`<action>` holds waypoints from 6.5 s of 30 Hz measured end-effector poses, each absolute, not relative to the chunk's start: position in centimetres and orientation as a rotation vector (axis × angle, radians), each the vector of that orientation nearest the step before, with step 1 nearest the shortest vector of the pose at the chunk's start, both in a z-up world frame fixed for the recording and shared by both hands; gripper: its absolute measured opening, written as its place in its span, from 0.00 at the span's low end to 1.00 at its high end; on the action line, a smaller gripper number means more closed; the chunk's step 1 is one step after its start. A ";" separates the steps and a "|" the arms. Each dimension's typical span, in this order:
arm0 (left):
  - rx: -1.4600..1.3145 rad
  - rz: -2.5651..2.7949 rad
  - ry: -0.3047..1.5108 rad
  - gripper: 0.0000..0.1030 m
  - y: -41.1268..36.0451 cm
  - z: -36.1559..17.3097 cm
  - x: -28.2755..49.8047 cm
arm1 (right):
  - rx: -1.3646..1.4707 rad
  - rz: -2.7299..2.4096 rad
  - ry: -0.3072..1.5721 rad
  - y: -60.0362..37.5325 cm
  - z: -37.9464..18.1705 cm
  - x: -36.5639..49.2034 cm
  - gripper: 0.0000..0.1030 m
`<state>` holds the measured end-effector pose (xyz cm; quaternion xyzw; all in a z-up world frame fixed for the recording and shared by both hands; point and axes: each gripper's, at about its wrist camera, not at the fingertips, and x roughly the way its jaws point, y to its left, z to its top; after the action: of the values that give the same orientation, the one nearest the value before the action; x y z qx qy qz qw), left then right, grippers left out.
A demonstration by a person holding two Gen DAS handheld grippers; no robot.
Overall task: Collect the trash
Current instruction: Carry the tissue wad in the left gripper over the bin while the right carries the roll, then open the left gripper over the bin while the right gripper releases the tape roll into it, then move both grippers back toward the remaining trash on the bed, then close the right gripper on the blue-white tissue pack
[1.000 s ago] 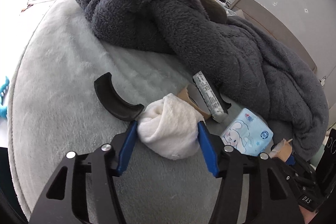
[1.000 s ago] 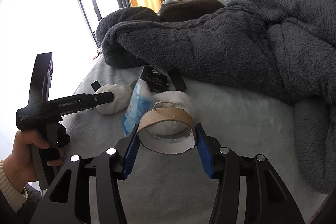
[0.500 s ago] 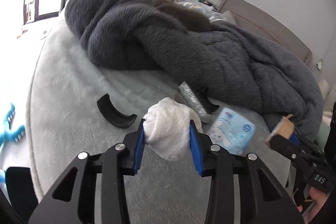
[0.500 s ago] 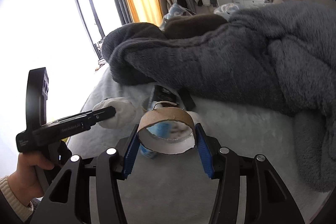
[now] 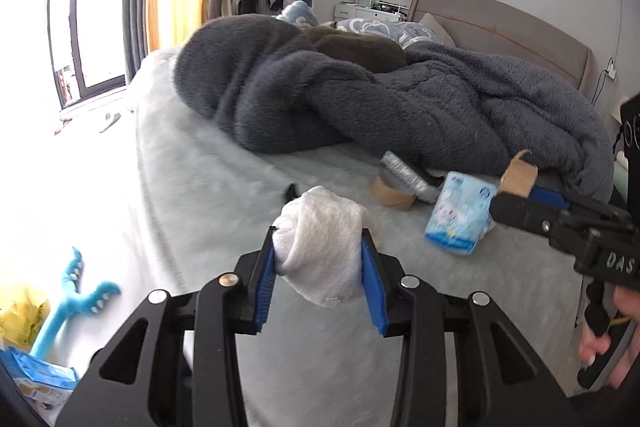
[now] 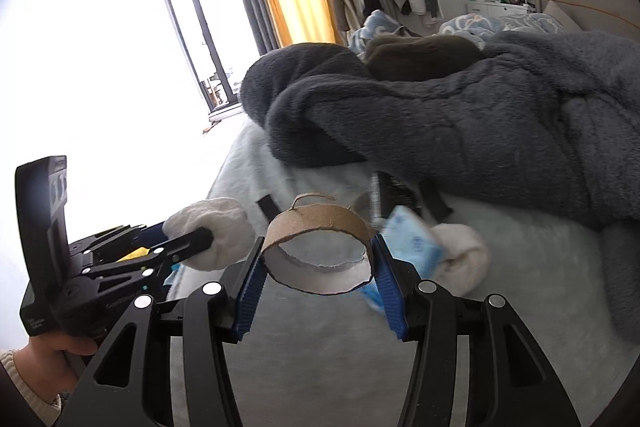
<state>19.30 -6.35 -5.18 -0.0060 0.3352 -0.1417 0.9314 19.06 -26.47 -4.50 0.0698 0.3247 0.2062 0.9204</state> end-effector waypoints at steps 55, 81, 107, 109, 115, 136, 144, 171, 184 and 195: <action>-0.116 -0.059 1.301 0.68 18.7 -19.1 13.1 | -0.090 0.773 1.026 4.5 -12.4 19.1 0.51; -0.240 0.037 0.866 0.72 26.3 -10.5 10.8 | -0.309 0.775 1.218 11.5 -20.7 17.0 0.51; -0.248 0.028 0.607 0.72 24.2 -3.4 10.4 | -0.421 0.732 1.312 10.5 -22.1 15.5 0.66; -0.246 0.028 0.591 0.72 23.7 -2.9 10.5 | -0.411 0.739 1.304 10.2 -21.7 15.4 0.67; -0.255 0.015 0.549 0.74 22.0 -1.5 10.8 | -0.366 0.777 1.260 9.1 -19.6 15.2 0.67; -0.223 -0.047 0.516 0.84 14.2 0.1 13.6 | -0.284 0.741 0.883 -0.3 -9.7 16.0 0.71; -0.196 -0.101 0.530 0.84 10.7 0.0 15.3 | -0.293 0.665 0.812 -5.0 -8.0 17.4 0.73; -0.149 -0.215 0.656 0.84 2.4 -3.8 22.5 | -0.695 0.324 0.665 -17.3 -8.2 21.3 0.92; -0.112 -0.256 0.694 0.84 -1.0 -5.4 24.7 | -0.904 0.279 0.664 -20.2 -11.1 20.8 0.93; -0.070 -0.281 0.731 0.84 -3.6 -7.3 26.2 | -0.893 0.290 0.668 -21.6 -11.8 21.2 0.77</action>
<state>26.17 -3.59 -7.33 -0.0341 0.3563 -0.1371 0.9236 21.24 -21.59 -11.77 -0.4223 0.3159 0.1373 0.8385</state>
